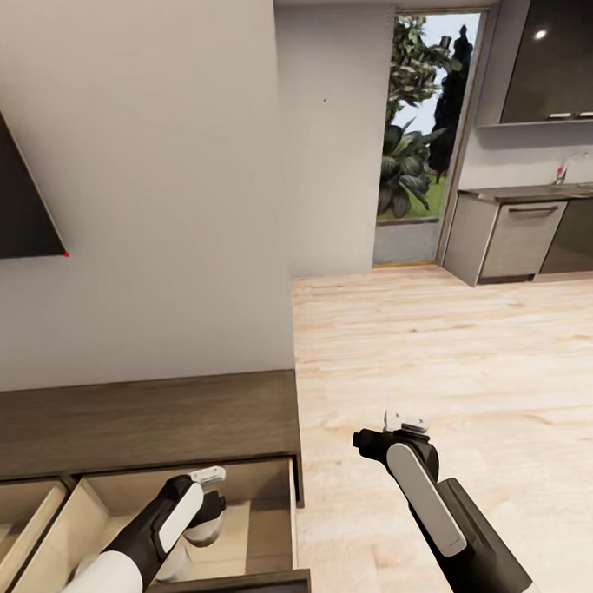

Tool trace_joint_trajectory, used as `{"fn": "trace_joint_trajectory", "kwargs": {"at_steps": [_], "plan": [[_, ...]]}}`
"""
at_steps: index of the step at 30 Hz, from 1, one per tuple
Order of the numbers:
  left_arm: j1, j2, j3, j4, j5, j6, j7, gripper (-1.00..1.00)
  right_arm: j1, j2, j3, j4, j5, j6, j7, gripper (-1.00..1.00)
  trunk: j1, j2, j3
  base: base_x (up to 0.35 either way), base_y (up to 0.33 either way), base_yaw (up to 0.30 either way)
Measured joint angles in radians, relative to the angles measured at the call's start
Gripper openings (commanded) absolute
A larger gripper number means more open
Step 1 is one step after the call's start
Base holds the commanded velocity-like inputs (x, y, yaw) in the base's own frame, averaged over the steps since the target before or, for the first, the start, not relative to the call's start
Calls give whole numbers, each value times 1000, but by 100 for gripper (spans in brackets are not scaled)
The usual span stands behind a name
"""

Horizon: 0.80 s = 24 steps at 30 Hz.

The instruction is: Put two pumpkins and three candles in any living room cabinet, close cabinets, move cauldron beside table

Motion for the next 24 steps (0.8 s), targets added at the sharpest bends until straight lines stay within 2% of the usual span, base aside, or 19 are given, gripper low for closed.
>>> {"fn": "trace_joint_trajectory", "kwargs": {"at_steps": [5, 15, 18, 24], "plan": [[0, 1, -5, 7, 0, -46, -8, -100, 0, 0, 0, 0, 0, 0, 1, 100, 19, -35, -16, 0, 0, 0], [-6, 3, -6, 11, 1, -60, -25, -100, 0, 1, 1, 17, 0, -1, 2, 100, 58, -105, -47, 0, 0, 0], [-42, 1, -6, 11, 0, -50, -51, -100, 0, 0, 2, 19, 1, -1, 2, 100, 69, -126, -56, 0, 0, 0], [-85, -10, -6, 18, 8, -45, -60, -100, 0, 1, 1, 20, 0, -1, 2, 100, 92, -168, -75, 0, 0, 0]]}}
